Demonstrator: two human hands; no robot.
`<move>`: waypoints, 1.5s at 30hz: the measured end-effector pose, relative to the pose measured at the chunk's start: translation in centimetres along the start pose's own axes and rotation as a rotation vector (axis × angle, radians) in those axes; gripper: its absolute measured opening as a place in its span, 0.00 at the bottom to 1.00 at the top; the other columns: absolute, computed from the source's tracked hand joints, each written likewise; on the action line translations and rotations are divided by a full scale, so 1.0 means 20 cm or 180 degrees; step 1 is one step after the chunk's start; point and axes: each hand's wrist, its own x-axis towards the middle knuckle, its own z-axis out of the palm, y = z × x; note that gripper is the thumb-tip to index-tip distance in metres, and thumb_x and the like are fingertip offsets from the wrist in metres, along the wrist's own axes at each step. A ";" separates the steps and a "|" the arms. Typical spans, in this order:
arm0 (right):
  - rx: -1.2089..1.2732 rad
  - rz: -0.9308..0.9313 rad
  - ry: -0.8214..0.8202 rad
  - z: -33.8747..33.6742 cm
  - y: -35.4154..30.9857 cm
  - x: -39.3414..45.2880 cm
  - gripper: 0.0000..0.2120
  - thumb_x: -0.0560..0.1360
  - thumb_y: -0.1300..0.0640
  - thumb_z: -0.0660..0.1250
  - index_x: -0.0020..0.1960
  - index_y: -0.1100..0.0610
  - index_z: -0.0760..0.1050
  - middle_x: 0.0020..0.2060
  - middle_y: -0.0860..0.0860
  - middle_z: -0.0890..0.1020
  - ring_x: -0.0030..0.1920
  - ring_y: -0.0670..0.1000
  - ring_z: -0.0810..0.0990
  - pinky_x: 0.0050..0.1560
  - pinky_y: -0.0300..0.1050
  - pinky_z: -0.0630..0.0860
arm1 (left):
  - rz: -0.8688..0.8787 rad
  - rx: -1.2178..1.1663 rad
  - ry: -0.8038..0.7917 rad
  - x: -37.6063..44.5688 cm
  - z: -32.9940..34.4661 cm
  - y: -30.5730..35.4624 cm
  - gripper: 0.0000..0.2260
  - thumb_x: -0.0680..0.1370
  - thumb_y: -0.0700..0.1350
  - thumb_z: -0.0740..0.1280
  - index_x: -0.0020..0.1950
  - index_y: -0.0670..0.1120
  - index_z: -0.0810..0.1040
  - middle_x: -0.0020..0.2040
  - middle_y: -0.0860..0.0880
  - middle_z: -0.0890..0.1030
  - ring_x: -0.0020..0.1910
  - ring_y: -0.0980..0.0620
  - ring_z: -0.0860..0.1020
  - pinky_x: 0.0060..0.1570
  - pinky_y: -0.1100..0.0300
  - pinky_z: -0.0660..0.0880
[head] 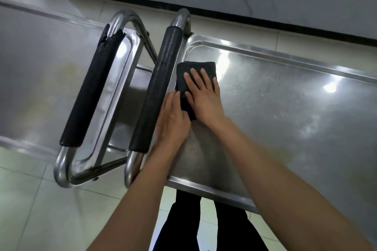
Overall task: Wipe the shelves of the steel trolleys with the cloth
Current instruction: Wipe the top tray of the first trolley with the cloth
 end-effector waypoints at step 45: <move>-0.0078 0.1308 0.0285 -0.21 1.10 -1.22 0.27 0.85 0.48 0.49 0.82 0.50 0.46 0.81 0.49 0.48 0.81 0.52 0.42 0.79 0.59 0.46 | 0.1371 0.1240 -0.1209 -0.35 0.49 0.80 0.19 0.80 0.47 0.60 0.71 0.46 0.69 0.75 0.44 0.64 0.77 0.43 0.58 0.68 0.42 0.63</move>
